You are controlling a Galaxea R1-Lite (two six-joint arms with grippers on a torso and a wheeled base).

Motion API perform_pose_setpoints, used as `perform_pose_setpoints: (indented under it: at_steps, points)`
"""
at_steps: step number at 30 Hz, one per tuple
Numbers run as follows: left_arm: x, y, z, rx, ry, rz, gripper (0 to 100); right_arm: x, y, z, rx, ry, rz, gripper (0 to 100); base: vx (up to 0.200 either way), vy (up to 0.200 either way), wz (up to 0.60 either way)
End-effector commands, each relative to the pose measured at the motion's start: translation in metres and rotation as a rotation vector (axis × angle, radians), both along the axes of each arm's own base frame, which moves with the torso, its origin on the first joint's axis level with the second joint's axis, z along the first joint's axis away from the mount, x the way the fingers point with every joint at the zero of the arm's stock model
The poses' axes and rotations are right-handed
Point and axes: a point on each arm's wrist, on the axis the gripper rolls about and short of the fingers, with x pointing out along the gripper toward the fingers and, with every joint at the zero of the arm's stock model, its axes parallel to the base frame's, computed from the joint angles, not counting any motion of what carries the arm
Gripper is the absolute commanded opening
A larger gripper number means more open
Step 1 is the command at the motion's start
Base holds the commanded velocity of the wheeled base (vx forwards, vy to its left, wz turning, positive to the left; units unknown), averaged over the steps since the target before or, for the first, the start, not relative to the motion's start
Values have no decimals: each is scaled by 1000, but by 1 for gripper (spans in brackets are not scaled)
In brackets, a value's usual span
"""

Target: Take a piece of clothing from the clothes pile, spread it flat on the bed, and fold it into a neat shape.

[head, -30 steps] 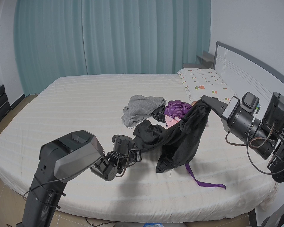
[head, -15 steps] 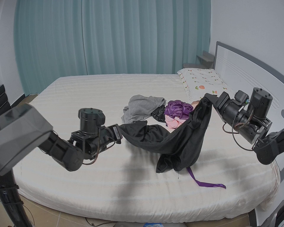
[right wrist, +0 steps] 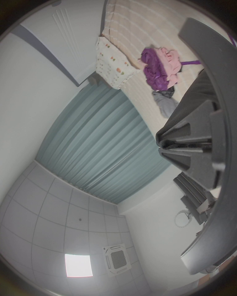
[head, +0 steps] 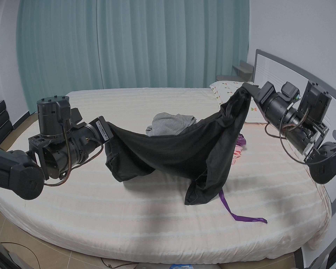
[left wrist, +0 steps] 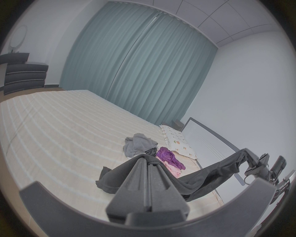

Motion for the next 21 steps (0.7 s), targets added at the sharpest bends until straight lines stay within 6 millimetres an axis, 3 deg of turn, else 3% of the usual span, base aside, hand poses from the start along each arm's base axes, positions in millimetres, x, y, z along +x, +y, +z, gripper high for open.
perform_pose_setpoints:
  at_steps: [1,4,14,21]
  points:
    - [-16,4,-14,-5,64,-2,0,-11,7,-33,-53,111,48,0,0,0,0]
    - [-11,1,-28,-29,121,9,0,-5,12,-56,-83,177,55,0,0,0,0]
    - [-7,-10,-66,-45,256,9,0,-3,15,-68,-56,231,63,0,0,0,0]
    - [-8,-13,-73,-74,289,16,0,-5,15,-73,-63,248,67,0,-200,0,0]
